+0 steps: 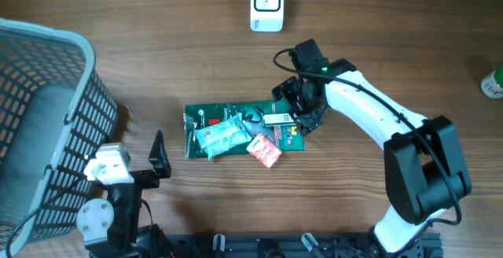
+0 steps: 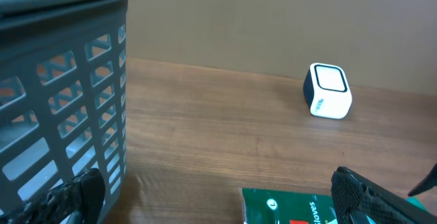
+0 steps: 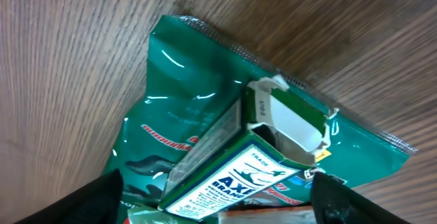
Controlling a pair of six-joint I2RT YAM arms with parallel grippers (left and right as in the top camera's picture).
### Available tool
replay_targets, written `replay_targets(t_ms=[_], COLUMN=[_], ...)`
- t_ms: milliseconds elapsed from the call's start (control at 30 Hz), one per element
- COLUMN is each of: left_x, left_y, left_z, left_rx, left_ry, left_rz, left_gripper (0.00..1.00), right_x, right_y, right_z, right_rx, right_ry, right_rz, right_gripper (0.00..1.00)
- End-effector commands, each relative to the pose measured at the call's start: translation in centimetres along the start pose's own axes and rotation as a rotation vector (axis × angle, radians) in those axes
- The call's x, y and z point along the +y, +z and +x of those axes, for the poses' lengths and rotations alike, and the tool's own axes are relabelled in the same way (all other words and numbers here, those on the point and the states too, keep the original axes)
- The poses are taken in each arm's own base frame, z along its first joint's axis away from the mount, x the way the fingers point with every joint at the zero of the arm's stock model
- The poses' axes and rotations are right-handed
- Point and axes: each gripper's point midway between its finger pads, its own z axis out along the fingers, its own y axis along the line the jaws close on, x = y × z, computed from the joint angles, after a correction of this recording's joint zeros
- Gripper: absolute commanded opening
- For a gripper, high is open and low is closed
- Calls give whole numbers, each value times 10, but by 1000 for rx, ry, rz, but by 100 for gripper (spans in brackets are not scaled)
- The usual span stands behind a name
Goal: Scan the item barcode
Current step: 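Grasp the AXE box on the bag with right gripper and lift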
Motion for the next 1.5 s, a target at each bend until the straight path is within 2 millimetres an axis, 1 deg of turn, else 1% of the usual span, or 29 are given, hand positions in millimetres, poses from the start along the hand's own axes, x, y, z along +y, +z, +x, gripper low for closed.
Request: replay_targets(t_ms=[0, 33, 67, 133, 200, 267, 333, 400, 433, 500, 567, 600, 667, 733, 833, 933, 1000, 1067, 1100, 1133, 1167, 1200, 1300, 1333, 1367, 1400, 1467], left_x=[2, 2, 3, 3, 4, 4, 4, 4, 4, 4, 5, 6, 7, 8, 8, 8, 8, 8, 8, 8, 8, 8, 8, 8, 8, 8, 8], left_y=[-1, -1, -1, -1, -1, -1, -1, -1, -1, -2, -3, -5, -9, -14, -19, -19, -19, -19, -19, -19, -19, -19, -19, -19, -19, -19, -19], left_z=[0, 2, 6, 12, 15, 16, 16, 16, 17, 23, 37, 45, 63, 81, 93, 93, 93, 93, 93, 93, 93, 93, 93, 93, 93, 93, 93], left_rx=[-4, 4, 23, 45, 59, 60, 62, 62, 65, 91, 146, 180, 252, 327, 380, 381, 381, 381, 381, 381, 381, 381, 381, 381, 381, 381, 381], left_ry=[-13, -15, -18, -22, -24, -24, -25, -25, -25, -30, -40, -45, -58, -72, -80, -80, -80, -80, -80, -80, -80, -80, -80, -80, -80, -80, -80], left_rz=[-12, -13, -15, -17, -19, -19, -19, -19, -19, -22, -28, -31, -39, -46, -52, -52, -52, -52, -52, -52, -52, -52, -52, -52, -52, -52, -52], left_gripper=[100, 100, 100, 100, 100, 100, 100, 100, 100, 100, 100, 100, 100, 100, 100, 100, 100, 100, 100, 100, 100, 100, 100, 100, 100, 100, 100], right_x=[-3, -4, -4, -7, -11, -15, -21, -24, -24, -23, -23, -23, -22, -15, -5, 11, 21, 27, 27, 24, 12, 4, -10, -16, -22, -33, -51], right_y=[5, 5, 6, 10, 17, 27, 35, 40, 40, 40, 39, 39, 37, 29, 14, -4, -18, -35, -45, -49, -54, -55, -53, -53, -53, -54, -57], right_z=[-3, -5, -5, -3, -3, -4, -6, -6, -7, -8, -8, -7, -5, -7, -4, -8, -6, -3, -4, -4, -2, 1, 10, 15, 20, 29, 46], right_rx=[-24, -34, -31, -25, -21, -16, -13, -11, -17, -23, -21, -17, -6, -5, -9, -57, -70, -81, -98, -109, -106, -97, -48, -26, 1, 43, 120], right_ry=[41, 58, 58, 57, 60, 74, 83, 87, 87, 85, 70, 71, 70, 34, -24, -46, -56, -46, -15, 16, 95, 133, 131, 137, 144, 178, 289], right_rz=[13, 17, 19, 34, 56, 81, 109, 124, 124, 120, 121, 121, 113, 89, 39, -41, -93, -140, -156, -149, -115, -89, -31, -4, 20, 66, 146], right_gripper=[81, 76, 74, 74, 73, 69, 66, 57, 49, 38, 30, 29, 25, 20, 19, 19, 18, 12, 12, 12, 11, 10, 12, 17, 17, 6, 4])
